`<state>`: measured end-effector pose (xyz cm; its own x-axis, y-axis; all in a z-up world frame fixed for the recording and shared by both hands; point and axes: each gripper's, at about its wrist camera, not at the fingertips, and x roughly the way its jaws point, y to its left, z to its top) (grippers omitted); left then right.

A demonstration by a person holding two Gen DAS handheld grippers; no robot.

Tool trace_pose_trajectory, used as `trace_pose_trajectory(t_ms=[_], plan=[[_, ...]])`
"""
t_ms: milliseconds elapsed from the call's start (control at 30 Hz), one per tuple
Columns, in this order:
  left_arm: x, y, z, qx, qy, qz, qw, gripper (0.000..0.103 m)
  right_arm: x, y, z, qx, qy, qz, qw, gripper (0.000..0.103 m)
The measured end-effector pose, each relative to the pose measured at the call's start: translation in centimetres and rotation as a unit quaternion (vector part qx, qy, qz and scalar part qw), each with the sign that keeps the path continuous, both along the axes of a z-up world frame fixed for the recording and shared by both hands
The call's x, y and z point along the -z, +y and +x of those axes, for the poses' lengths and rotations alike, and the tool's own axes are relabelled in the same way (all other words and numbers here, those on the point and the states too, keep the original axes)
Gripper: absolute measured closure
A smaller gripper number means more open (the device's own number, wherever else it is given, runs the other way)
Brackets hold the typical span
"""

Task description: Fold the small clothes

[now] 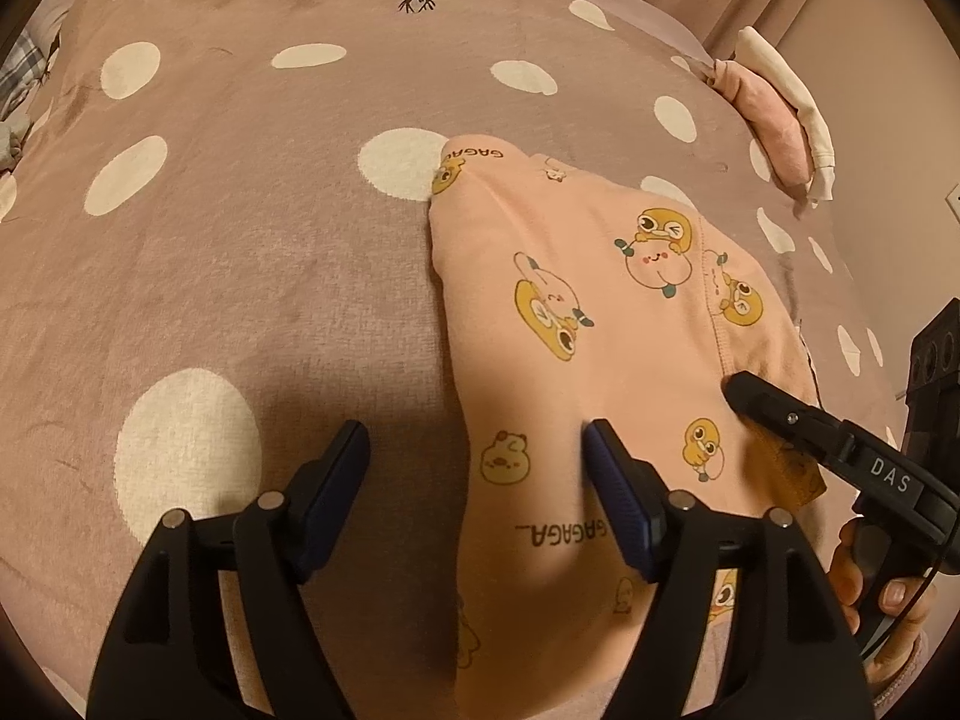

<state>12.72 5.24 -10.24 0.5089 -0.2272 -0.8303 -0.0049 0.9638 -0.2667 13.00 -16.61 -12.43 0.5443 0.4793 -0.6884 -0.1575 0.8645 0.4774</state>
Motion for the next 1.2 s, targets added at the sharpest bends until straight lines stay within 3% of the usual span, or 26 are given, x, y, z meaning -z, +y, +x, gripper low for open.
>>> trace_pose_trajectory(t_ms=[700,1067,1200], plan=[[0.2,0.11,-0.24,-0.007,0.005,0.005,0.9999,0.022,0.16,-0.05,0.09,0.006,0.006,-0.008,1.0,0.053],[0.19,0.17,-0.48,-0.01,0.006,0.007,0.9999,0.021,0.18,-0.07,0.14,0.006,0.007,-0.007,1.0,0.052],[0.21,0.27,-0.72,-0.015,0.008,0.01,0.9998,0.017,0.22,-0.11,0.12,0.007,0.008,-0.006,1.0,0.052]])
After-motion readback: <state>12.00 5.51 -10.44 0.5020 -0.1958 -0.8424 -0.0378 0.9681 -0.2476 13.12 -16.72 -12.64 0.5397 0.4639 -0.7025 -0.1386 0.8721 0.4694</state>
